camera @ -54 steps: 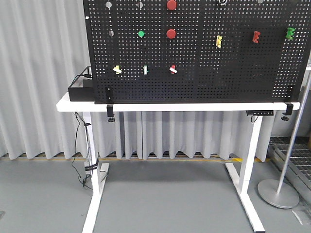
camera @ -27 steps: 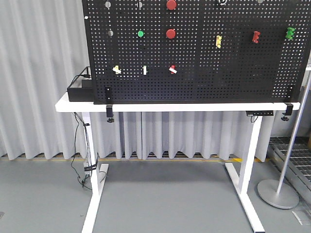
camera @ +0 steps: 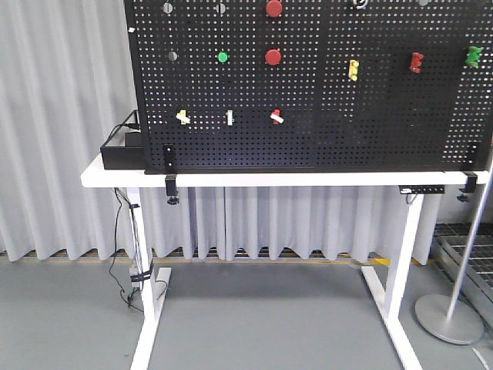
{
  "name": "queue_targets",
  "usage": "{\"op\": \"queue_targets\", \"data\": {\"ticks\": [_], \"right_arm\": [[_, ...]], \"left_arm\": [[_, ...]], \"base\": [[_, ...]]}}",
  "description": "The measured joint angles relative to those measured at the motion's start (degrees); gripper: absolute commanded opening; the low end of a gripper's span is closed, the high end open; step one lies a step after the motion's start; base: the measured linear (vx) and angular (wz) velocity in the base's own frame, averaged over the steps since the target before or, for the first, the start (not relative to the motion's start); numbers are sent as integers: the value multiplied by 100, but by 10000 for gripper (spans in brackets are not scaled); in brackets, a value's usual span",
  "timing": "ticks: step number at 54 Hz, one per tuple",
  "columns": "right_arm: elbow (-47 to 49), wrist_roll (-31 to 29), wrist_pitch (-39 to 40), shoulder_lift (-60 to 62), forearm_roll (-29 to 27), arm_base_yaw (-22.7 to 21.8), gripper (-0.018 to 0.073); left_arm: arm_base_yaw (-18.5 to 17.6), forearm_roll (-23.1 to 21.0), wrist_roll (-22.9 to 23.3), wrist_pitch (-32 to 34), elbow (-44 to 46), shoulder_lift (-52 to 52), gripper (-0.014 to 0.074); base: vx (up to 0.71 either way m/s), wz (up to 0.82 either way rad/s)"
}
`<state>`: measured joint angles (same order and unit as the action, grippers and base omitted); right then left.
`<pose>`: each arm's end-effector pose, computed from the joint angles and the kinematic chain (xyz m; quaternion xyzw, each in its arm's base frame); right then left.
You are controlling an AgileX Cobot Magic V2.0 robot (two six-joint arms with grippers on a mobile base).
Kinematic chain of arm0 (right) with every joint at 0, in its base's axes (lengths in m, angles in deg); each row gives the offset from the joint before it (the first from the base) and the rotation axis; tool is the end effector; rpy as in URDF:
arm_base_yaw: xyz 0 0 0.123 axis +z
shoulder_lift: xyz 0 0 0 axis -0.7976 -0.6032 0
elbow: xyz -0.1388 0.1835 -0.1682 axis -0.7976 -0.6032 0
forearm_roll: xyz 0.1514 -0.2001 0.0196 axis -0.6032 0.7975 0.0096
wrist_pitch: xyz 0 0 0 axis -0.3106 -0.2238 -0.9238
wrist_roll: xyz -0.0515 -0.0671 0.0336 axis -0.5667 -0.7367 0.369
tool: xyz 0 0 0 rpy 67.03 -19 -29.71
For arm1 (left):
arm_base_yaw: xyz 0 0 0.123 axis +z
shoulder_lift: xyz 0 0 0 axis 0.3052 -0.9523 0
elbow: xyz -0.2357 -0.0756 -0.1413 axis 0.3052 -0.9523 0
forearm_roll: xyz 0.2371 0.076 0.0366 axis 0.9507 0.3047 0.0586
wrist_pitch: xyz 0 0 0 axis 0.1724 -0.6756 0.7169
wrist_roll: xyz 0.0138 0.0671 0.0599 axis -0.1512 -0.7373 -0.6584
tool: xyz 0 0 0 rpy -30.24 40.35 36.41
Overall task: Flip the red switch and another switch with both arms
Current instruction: 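Drive the base forward toward the pegboard with the switches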
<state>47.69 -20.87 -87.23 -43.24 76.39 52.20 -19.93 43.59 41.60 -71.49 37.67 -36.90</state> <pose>0.0560 -0.0034 0.1856 -0.0037 0.7502 -0.0314 0.6605 0.0566 -0.0025 0.1963 0.0005 0.7155 -0.0285 0.6980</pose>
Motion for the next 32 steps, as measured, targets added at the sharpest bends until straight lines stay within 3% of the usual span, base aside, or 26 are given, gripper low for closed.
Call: {"op": "queue_targets", "data": {"ticks": [32], "right_arm": [[0,0,0,0,0,0,-6]], "left_arm": [[0,0,0,0,0,0,3]], "base": [[20,0]]}}
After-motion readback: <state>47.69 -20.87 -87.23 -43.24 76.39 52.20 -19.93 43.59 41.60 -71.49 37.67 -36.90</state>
